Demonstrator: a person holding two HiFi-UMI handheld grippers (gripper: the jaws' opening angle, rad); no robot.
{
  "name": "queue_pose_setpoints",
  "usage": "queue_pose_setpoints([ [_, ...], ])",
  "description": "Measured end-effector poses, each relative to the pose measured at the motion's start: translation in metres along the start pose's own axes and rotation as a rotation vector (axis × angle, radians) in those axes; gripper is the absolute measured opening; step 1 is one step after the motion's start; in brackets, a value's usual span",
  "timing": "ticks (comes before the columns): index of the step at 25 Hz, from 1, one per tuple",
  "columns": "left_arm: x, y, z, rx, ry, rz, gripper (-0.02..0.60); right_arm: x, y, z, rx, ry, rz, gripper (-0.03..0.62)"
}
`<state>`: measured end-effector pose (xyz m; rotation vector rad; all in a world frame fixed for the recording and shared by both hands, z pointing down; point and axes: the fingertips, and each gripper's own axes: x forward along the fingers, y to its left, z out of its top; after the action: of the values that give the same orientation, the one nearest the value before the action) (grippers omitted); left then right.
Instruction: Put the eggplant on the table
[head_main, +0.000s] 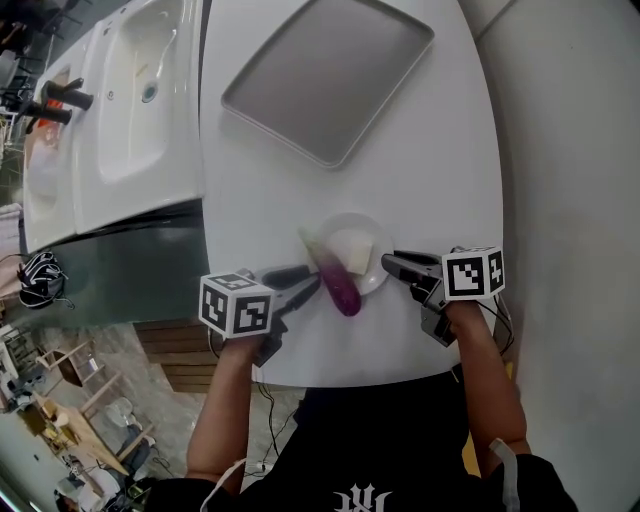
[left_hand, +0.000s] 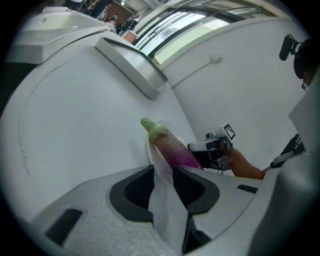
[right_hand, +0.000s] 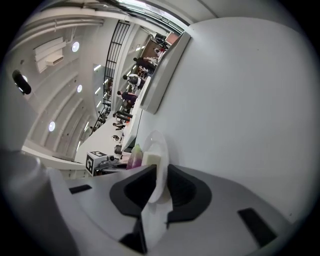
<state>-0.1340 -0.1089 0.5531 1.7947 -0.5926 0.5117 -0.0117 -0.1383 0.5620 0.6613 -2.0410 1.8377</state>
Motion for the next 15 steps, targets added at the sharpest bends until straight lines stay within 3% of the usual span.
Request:
queue_pose_setpoints([
  [2, 0.000, -0.002, -0.006, 0.009, 0.007, -0.011, 0.092, -0.001, -0.003, -0.002, 0.034, -0.022, 0.011, 0.023],
  [7, -0.004, -0.011, -0.016, 0.024, -0.006, -0.036, 0.092, -0.007, 0.001, -0.011, 0.081, -0.046, 0.060, 0.017],
  [15, -0.039, -0.031, -0.011, 0.074, -0.112, -0.065, 0.092, -0.022, 0.050, -0.011, 0.080, -0.128, 0.244, 0.008],
])
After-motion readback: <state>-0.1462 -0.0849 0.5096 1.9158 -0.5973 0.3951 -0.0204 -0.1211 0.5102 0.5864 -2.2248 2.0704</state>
